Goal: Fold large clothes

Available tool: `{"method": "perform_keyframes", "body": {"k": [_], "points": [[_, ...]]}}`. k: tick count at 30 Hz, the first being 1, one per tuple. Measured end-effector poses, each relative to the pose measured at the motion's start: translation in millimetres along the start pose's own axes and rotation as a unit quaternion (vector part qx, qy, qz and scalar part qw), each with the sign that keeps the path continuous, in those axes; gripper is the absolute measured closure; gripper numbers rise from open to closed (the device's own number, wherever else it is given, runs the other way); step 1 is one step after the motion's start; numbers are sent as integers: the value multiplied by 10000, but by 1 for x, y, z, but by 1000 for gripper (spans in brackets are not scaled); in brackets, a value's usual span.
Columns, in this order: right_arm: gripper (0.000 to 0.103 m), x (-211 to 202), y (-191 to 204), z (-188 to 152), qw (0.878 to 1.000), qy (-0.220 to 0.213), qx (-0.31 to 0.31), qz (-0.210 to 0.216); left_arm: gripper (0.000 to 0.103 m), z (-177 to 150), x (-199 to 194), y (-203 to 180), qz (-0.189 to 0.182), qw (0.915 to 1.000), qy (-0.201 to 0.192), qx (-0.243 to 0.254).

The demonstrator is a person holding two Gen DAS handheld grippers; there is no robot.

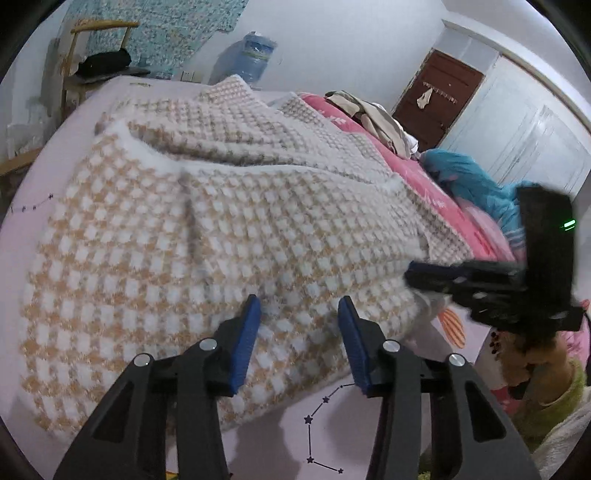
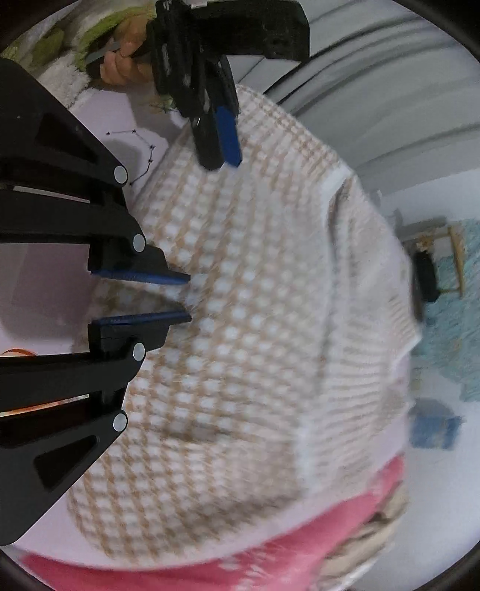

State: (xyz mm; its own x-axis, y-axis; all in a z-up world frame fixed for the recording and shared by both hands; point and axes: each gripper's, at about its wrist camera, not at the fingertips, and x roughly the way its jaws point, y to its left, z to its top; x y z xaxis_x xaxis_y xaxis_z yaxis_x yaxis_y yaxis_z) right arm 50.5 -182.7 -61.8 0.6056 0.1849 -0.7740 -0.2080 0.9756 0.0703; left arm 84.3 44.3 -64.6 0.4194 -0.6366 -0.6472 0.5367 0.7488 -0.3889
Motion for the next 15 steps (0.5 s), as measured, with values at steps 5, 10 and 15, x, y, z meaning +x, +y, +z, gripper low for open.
{"method": "perform_keyframes", "body": {"k": [5, 10, 15], "points": [[88, 16, 9, 10, 9999, -56, -89, 48, 60, 0, 0, 0, -11, 10000, -49, 6], [88, 29, -4, 8, 9995, 141, 135, 251, 60, 4, -16, 6, 80, 9998, -205, 14], [88, 10, 1, 21, 9997, -59, 117, 228, 61, 9, -29, 40, 246, 9980, -406, -423]]}}
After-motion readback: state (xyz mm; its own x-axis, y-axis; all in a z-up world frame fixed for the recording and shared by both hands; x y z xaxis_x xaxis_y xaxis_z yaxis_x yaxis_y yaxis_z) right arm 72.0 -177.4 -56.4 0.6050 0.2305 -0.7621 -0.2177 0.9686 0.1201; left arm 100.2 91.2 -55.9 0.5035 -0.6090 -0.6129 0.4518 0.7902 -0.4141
